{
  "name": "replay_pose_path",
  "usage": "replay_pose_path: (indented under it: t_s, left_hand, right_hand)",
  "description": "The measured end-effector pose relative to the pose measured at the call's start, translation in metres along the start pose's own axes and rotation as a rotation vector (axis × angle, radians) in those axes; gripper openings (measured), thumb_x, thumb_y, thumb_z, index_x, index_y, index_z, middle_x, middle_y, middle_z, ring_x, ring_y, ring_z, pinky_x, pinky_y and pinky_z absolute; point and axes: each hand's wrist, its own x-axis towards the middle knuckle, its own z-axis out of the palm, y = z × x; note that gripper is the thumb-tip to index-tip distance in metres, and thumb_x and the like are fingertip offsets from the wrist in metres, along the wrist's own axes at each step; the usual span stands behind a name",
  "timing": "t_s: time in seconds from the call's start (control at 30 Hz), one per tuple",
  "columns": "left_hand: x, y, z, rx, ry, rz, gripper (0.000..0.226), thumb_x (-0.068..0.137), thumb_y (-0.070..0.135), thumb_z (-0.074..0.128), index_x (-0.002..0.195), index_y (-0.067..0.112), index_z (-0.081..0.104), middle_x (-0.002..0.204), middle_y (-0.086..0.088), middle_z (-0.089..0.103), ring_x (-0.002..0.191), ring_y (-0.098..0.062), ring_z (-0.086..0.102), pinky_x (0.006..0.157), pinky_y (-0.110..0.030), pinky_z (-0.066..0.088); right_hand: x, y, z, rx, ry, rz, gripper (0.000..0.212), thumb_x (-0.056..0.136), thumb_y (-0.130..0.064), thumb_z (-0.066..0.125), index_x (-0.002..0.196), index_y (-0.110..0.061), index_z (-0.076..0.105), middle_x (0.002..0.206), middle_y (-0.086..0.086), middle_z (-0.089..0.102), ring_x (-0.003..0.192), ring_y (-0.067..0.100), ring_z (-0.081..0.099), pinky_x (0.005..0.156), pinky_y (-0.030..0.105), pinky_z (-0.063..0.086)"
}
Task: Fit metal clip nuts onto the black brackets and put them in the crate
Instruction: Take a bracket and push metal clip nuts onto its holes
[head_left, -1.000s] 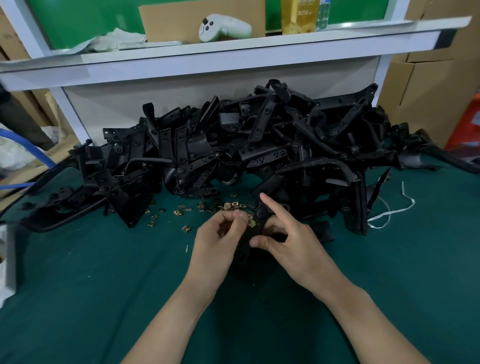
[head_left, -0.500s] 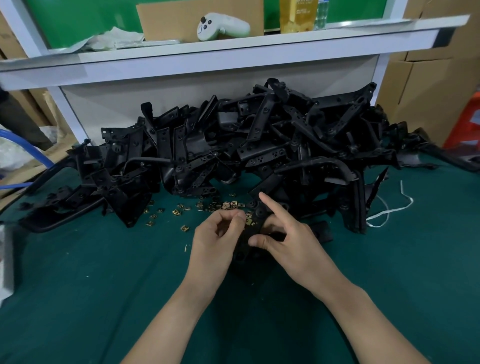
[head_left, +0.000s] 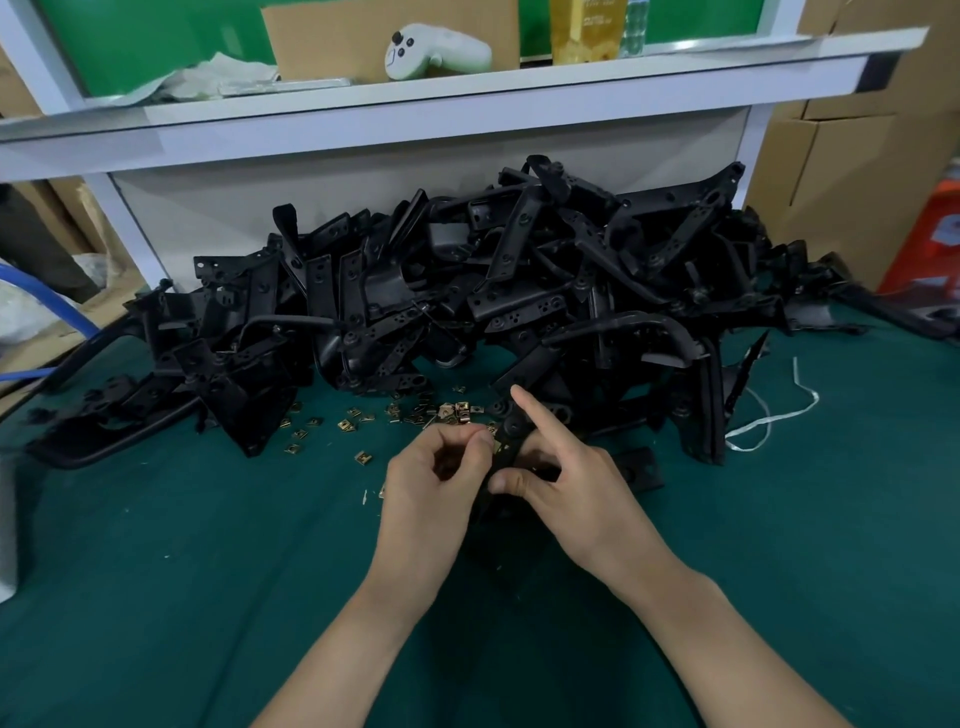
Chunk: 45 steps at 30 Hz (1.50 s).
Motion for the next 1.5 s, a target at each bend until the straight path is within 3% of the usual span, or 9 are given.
replay_pose_path:
  t_s: [0.1, 0.2, 0.3, 0.53, 0.87, 1.2, 1.37, 1.5]
  left_hand:
    - [-0.002, 0.0, 0.002, 0.009, -0.019, 0.005, 0.01, 0.098, 0.025, 0.064, 0.099, 0.031, 0.072, 0.089, 0.022, 0.073, 0.086, 0.006, 0.067, 0.071, -0.004, 0.046]
    - [-0.004, 0.001, 0.003, 0.029, -0.077, 0.007, 0.017, 0.098, 0.027, 0.064, 0.113, 0.035, 0.065, 0.096, 0.026, 0.071, 0.091, 0.009, 0.066, 0.074, -0.002, 0.045]
    - [-0.004, -0.001, 0.003, 0.121, -0.08, 0.031, 0.022, 0.094, 0.032, 0.068, 0.115, 0.036, 0.064, 0.096, 0.031, 0.069, 0.091, 0.011, 0.065, 0.074, -0.001, 0.043]
    - [-0.007, -0.005, 0.001, 0.284, -0.077, 0.14, 0.018, 0.091, 0.042, 0.069, 0.103, 0.049, 0.057, 0.102, 0.037, 0.065, 0.098, 0.014, 0.06, 0.077, 0.0, 0.04]
    - [-0.003, -0.008, -0.003, 0.26, -0.122, 0.17, 0.013, 0.091, 0.04, 0.07, 0.102, 0.041, 0.064, 0.097, 0.027, 0.07, 0.092, 0.004, 0.066, 0.073, -0.008, 0.046]
    - [0.001, -0.013, -0.006, 0.306, -0.152, 0.184, 0.015, 0.091, 0.042, 0.067, 0.106, 0.039, 0.065, 0.098, 0.02, 0.071, 0.095, -0.003, 0.066, 0.083, -0.026, 0.053]
    - [0.004, -0.013, -0.007, 0.32, -0.178, 0.215, 0.013, 0.092, 0.036, 0.069, 0.102, 0.042, 0.063, 0.096, 0.019, 0.07, 0.09, -0.006, 0.066, 0.075, -0.015, 0.048]
    - [0.002, -0.012, -0.008, 0.37, -0.182, 0.248, 0.013, 0.094, 0.04, 0.064, 0.106, 0.042, 0.062, 0.098, 0.02, 0.069, 0.095, -0.005, 0.066, 0.079, -0.023, 0.053]
  right_hand:
    - [0.0, 0.001, 0.0, -0.004, 0.036, 0.016, 0.082, 0.089, -0.047, 0.07, 0.148, -0.061, 0.015, 0.099, -0.018, 0.069, 0.103, -0.001, 0.063, 0.096, 0.021, 0.046]
    - [0.002, 0.002, 0.0, -0.03, 0.054, 0.021, 0.078, 0.097, -0.027, 0.065, 0.156, -0.047, 0.018, 0.096, -0.023, 0.07, 0.095, -0.001, 0.066, 0.089, 0.022, 0.05]
    - [0.003, 0.004, -0.002, -0.047, 0.053, 0.034, 0.076, 0.101, -0.015, 0.059, 0.157, -0.044, 0.017, 0.097, -0.025, 0.069, 0.09, 0.0, 0.066, 0.084, 0.02, 0.049]
    - [0.003, 0.0, -0.004, -0.057, 0.089, 0.043, 0.072, 0.099, -0.013, 0.062, 0.158, -0.035, 0.026, 0.092, -0.03, 0.068, 0.079, -0.004, 0.062, 0.076, 0.009, 0.042]
    - [0.004, -0.002, -0.002, -0.052, 0.103, 0.047, 0.07, 0.098, -0.014, 0.063, 0.156, -0.033, 0.03, 0.097, -0.034, 0.068, 0.089, -0.012, 0.061, 0.081, 0.002, 0.038]
    - [0.003, -0.002, 0.0, -0.086, 0.097, 0.018, 0.07, 0.1, -0.014, 0.061, 0.156, -0.039, 0.028, 0.097, -0.035, 0.067, 0.091, -0.007, 0.063, 0.086, 0.011, 0.044]
    - [0.001, -0.002, 0.0, -0.092, 0.102, 0.021, 0.069, 0.1, -0.012, 0.059, 0.156, -0.04, 0.028, 0.102, -0.033, 0.068, 0.099, -0.004, 0.063, 0.092, 0.014, 0.046]
    - [0.001, -0.002, -0.001, -0.096, 0.108, 0.012, 0.069, 0.1, -0.01, 0.059, 0.155, -0.04, 0.031, 0.104, -0.031, 0.069, 0.101, -0.003, 0.064, 0.093, 0.016, 0.048]
